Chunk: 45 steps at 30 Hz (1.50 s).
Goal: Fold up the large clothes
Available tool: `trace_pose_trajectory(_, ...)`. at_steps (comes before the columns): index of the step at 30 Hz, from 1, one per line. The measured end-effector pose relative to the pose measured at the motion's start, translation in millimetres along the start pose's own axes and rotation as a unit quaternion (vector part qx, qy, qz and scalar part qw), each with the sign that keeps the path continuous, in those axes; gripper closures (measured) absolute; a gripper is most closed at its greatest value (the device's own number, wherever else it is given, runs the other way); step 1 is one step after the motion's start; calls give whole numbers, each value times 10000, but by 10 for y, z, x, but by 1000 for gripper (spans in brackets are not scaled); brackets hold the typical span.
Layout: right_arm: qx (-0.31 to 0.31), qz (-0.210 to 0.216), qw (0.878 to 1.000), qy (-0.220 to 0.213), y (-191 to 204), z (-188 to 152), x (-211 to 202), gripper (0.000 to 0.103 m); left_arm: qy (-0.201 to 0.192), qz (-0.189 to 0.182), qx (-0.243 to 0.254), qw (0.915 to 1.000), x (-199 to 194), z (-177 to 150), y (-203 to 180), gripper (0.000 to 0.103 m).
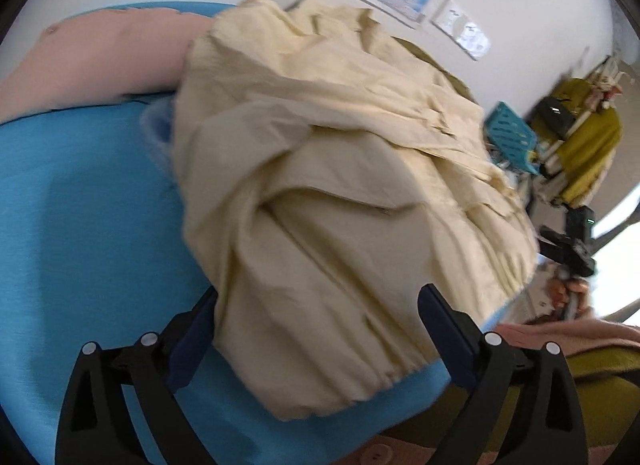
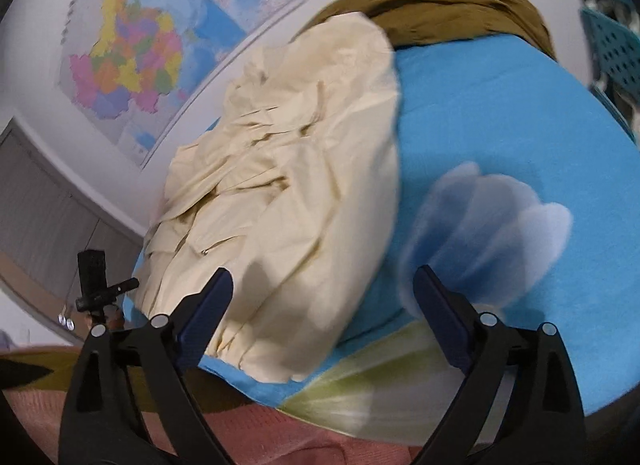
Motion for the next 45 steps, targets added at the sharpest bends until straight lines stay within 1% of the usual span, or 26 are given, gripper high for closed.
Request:
trace_pose_trajectory(1,-73,60,10000,23,33,-8,30,11,32,-263,-9,9996,13,-6,-9,10)
trace_pose_trajectory(2,-169,247,9995,75,83,-5,86,11,37,-454,-21,9990,45,5,-10,7)
trace_pose_trajectory(3,-241,371,9990,96,120,-1,134,11,7,-515,-25,9987,64,22,-8,7)
trace_pose_trajectory(5,-374,467,9981,150,190,21,220,12,2,-593,-138,9981,97,82,1,7)
trace_pose_trajectory(6,-374,586,9975,158,205,26,243,16,12,-636,-225,9977,121,120,2,7)
trace_pose_trajectory(7,-358,686,9969,172,214,31,262,23,5,-654,-268,9975,137,138,2,7)
trace_pose_trajectory(8,-338,868,9954,217,230,23,292,29,-14,-649,-299,9974,148,142,-3,10)
trace_pose_trajectory(9,-304,975,9944,257,235,11,321,39,-51,-570,-322,9978,152,134,-18,12)
trace_pose_trajectory(11,-352,927,9947,270,258,-18,341,52,-119,-315,-306,9990,131,116,-45,28)
trace_pose_trajectory(12,-293,961,9946,256,248,-23,340,56,-176,-140,-369,9991,110,103,-37,33)
trace_pose_trajectory(14,1,1153,9932,180,198,-38,335,75,-230,79,-590,9980,93,106,-15,55)
trace_pose_trajectory(15,79,1201,9926,144,184,-37,331,77,-226,156,-701,9972,83,102,-5,58)
trace_pose_trajectory(16,103,1230,9923,110,198,-36,320,81,-227,185,-763,9967,68,101,7,65)
trace_pose_trajectory(17,74,1258,9920,55,241,-24,294,82,-242,198,-815,9962,39,99,10,70)
trace_pose_trajectory(18,66,1311,9913,-30,273,-1,255,83,-284,159,-867,9957,0,108,6,73)
trace_pose_trajectory(19,44,1411,9899,-160,333,28,188,84,-326,85,-910,9953,-35,123,1,77)
trace_pose_trajectory(20,-7,1448,9892,-241,369,52,141,85,-380,-21,-978,9945,-107,136,-5,79)
trace_pose_trajectory(24,-332,1512,9862,-593,627,161,-138,87,-560,-434,-1162,9907,-350,180,-6,82)
trace_pose_trajectory(29,-605,1615,9806,-929,904,219,-506,88,-668,-710,-1239,9875,-693,152,-47,83)
trace_pose_trajectory(32,-549,1827,9749,-1150,946,215,-681,88,-740,-788,-1252,9862,-885,102,-86,84)
trace_pose_trajectory(34,-557,1726,9758,-1221,975,261,-714,88,-715,-887,-1330,9845,-931,108,-89,84)
trace_pose_trajectory(38,-306,1714,9767,-1259,874,449,-687,88,-735,-910,-1281,9848,-927,239,-145,84)
trace_pose_trajectory(40,-223,1729,9761,-1295,844,551,-668,88,-663,-882,-1392,9841,-908,385,-117,84)
trace_pose_trajectory(41,-209,1676,9765,-1336,836,626,-657,88,-682,-853,-1405,9840,-910,470,-118,84)
trace_pose_trajectory(43,-103,1705,9755,-1389,807,777,-611,87,-717,-835,-1449,9833,-930,615,-134,84)
trace_pose_trajectory(45,-74,1723,9748,-1413,779,898,-570,87,-767,-780,-1350,9848,-962,741,-167,84)
Point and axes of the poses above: each gripper's, at about its wrist camera, not at the fingertips, and x roughly the way its jaws point, y to its left, z to its top, the point moved 1 cm from there along x, roughly the way its jaws point, and after that the axes turned 7 degrees about -x, right-handed, at the moved point
